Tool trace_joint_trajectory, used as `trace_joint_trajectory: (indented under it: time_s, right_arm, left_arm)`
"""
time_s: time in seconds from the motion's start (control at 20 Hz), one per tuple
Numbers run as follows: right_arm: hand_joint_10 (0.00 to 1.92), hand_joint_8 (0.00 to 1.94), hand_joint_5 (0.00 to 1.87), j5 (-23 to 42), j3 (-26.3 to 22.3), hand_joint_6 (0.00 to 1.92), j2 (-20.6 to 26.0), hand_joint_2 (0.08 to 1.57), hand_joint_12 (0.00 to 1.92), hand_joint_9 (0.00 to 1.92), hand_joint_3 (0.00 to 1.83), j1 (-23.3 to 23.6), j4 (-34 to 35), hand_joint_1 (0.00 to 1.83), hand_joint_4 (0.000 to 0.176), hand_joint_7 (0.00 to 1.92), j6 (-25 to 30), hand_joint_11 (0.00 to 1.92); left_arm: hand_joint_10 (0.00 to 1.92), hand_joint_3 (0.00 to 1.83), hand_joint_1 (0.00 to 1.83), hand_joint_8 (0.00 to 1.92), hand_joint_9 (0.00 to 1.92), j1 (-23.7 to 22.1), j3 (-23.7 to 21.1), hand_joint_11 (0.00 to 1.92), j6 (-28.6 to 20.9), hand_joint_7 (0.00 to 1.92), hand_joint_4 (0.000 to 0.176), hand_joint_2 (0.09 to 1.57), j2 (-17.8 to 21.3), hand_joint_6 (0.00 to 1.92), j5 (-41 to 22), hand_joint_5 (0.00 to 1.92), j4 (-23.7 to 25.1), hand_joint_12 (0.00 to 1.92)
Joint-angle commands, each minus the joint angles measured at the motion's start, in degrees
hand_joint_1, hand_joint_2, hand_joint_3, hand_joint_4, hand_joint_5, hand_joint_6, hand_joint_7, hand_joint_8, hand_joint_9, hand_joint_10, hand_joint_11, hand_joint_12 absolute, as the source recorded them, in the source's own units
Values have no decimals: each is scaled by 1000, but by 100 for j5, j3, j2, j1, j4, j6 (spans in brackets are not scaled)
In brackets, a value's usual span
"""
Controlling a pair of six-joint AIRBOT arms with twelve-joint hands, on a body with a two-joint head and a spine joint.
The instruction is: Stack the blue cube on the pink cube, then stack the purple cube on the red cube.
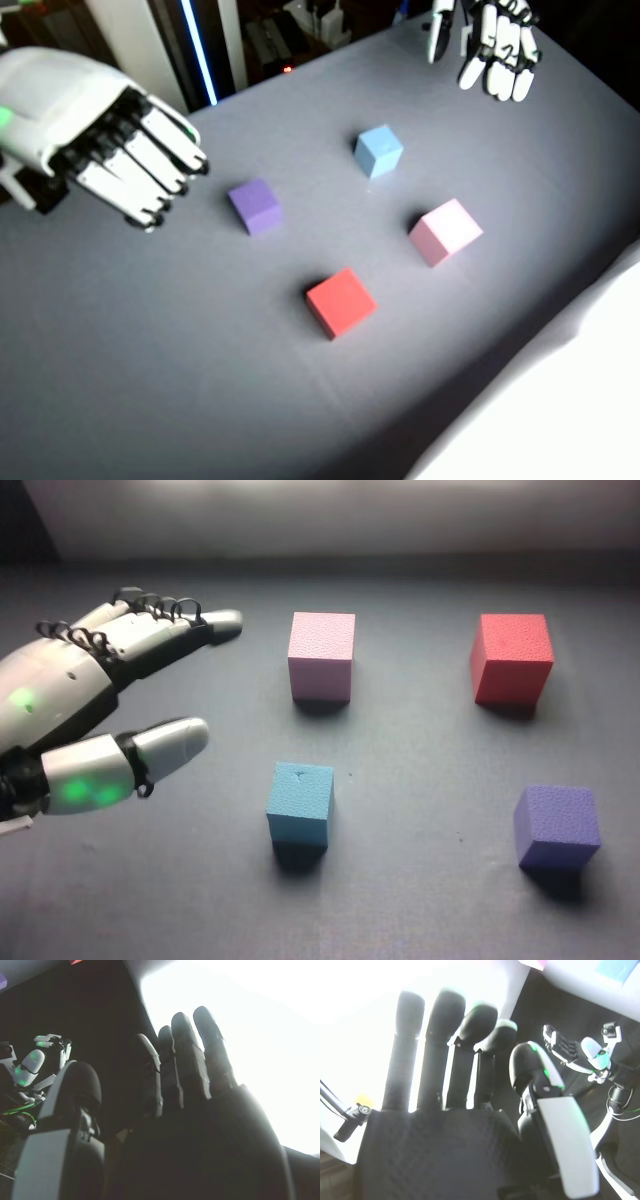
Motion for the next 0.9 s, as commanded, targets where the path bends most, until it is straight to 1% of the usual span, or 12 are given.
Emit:
trace_joint_trajectory:
  time_s: [0.0, 0.1, 0.15, 0.25, 0.3, 0.35, 0.4, 0.45, 0.55, 0.7, 0.75, 0.85]
  right_arm:
    - [770, 136, 406, 664, 39, 48, 6, 1390, 1774, 360, 25, 32, -22, 668, 0, 543, 8, 66]
    - [768, 91, 421, 623, 44, 28, -2, 1392, 1782, 338, 9, 32, -22, 676, 0, 535, 8, 10]
    - [732, 59, 413, 603, 44, 17, -2, 1389, 1758, 309, 5, 32, -21, 673, 0, 493, 8, 1]
    - [608, 5, 371, 551, 45, 2, -3, 1383, 1715, 243, 0, 32, -19, 689, 0, 385, 7, 4]
    - [557, 0, 336, 518, 46, 0, -2, 1376, 1666, 139, 0, 32, -17, 703, 0, 319, 7, 0]
    - [528, 1, 318, 504, 47, 0, -2, 1370, 1625, 74, 0, 32, -11, 724, 0, 287, 7, 0]
    - [498, 1, 303, 486, 47, 0, -2, 1370, 1554, 37, 0, 32, 0, 716, 0, 265, 7, 0]
    - [410, 4, 281, 468, 47, 2, -3, 1368, 1443, 14, 0, 32, 15, 707, 0, 231, 7, 0]
    - [388, 0, 265, 443, 47, 1, -5, 1371, 1411, 7, 1, 32, 32, 674, 0, 215, 7, 0]
    - [412, 0, 248, 431, 54, 1, -21, 1375, 1447, 0, 2, 31, 63, 625, 0, 195, 7, 0]
    - [420, 2, 242, 430, 56, 1, -27, 1373, 1471, 0, 1, 31, 66, 631, 0, 189, 7, 0]
    - [402, 3, 234, 430, 58, 1, -41, 1369, 1493, 0, 0, 31, 69, 660, 0, 180, 7, 0]
  left_arm:
    - [102, 0, 2, 8, 121, -81, 33, 0, -36, 195, 61, 1425, -23, 6, -620, 100, -2, 446]
    - [39, 0, 0, 8, 63, -142, 38, 0, -36, 116, 79, 1413, -37, 4, -493, 56, 103, 136]
    - [21, 0, 8, 1, 38, -166, 38, 0, -37, 80, 96, 1412, -52, 0, -426, 12, 144, 87]
    - [1, 0, 24, 0, 2, -208, 43, 0, -42, 8, 109, 1349, -69, 0, -254, 0, 224, 14]
    - [0, 0, 121, 0, 0, -279, 51, 0, -60, 1, 84, 1299, -79, 0, -72, 0, 346, 2]
    - [0, 0, 164, 0, 0, -330, 56, 0, -76, 0, 85, 1229, -87, 0, 51, 0, 418, 0]
    - [0, 0, 188, 0, 0, -400, 65, 0, -103, 0, 96, 1186, -108, 0, 225, 0, 543, 0]
    - [0, 0, 186, 0, 0, -499, 79, 0, -136, 0, 131, 1126, -156, 0, 442, 0, 715, 0]
    - [0, 0, 226, 0, 0, -629, 135, 0, -249, 0, 148, 1082, -282, 0, 777, 0, 961, 0]
    - [0, 0, 300, 0, 0, -777, 365, 14, -566, 0, 92, 1058, -618, 0, 1290, 0, 1314, 7]
    - [8, 79, 349, 0, 15, -809, 415, 2, -588, 0, 75, 997, -696, 0, 1412, 0, 1365, 370]
    - [22, 22, 431, 3, 38, -863, 510, 0, -588, 37, 71, 994, -848, 0, 1620, 0, 1402, 603]
